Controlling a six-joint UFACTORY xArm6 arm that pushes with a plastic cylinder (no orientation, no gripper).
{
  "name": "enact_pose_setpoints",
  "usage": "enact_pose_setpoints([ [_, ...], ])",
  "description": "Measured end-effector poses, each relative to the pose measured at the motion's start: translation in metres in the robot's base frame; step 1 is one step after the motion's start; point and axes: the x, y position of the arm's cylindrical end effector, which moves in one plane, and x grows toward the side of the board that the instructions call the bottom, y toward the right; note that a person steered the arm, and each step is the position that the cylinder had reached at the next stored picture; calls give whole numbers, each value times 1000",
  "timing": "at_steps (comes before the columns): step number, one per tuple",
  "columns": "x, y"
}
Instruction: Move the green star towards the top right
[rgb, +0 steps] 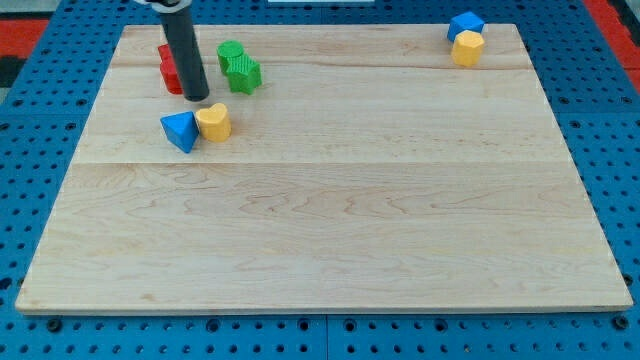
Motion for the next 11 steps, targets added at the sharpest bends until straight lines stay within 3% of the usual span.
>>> enact_pose_setpoints([
  [3,-31,55],
  [8,-78,225],
  [11,-112,248],
])
